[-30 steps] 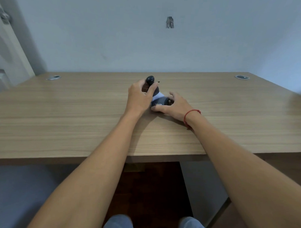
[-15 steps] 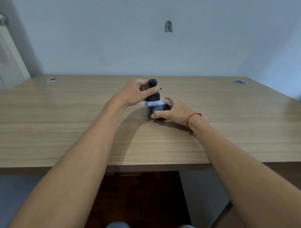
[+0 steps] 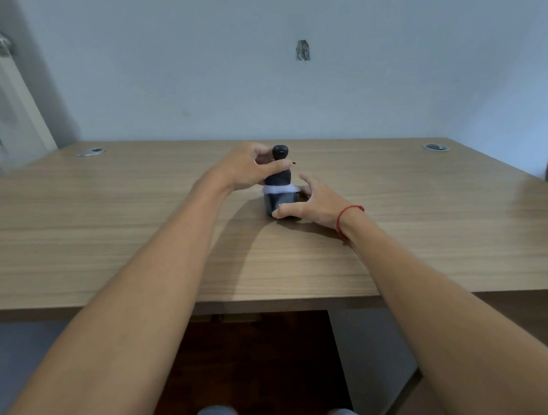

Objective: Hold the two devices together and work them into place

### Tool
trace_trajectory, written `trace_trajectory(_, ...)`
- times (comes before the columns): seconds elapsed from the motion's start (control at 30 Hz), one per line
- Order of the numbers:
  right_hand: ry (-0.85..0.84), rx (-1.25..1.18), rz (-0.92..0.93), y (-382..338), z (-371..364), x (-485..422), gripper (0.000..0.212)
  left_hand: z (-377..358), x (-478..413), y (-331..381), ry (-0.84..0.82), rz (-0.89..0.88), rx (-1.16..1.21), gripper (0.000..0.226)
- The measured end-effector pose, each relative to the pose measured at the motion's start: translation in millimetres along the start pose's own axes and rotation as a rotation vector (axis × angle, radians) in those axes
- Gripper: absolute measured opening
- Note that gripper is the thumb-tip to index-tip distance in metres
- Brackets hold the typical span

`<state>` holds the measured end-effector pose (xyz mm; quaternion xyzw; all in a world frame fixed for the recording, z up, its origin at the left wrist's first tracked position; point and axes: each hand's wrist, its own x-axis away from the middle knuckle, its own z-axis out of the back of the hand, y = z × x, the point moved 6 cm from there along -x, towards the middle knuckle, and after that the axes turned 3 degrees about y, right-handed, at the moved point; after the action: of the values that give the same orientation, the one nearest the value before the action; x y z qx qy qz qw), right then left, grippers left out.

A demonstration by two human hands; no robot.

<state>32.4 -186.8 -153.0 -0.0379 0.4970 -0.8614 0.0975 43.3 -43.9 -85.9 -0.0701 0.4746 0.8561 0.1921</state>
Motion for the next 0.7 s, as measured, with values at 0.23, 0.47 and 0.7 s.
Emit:
trace_trajectory(0.23, 0.004, -0.057, 0.015, -2.9, -2.2, 0.4, 0.099, -11.5, 3.6, 10.1, -0.182, 0.050, 0.036, 0.008)
trace_trajectory(0.47, -0.001, -0.003, 0.000, -2.8, -1.7, 0.5, 0.110, -8.6, 3.2, 5.5, -0.035, 0.009, 0.088, 0.009)
trace_trajectory(0.7, 0.016, 0.005, -0.022, 0.3, -1.0, 0.6, 0.123, -2.5, 3.7, -18.5, 0.366, -0.010, -0.011, 0.031)
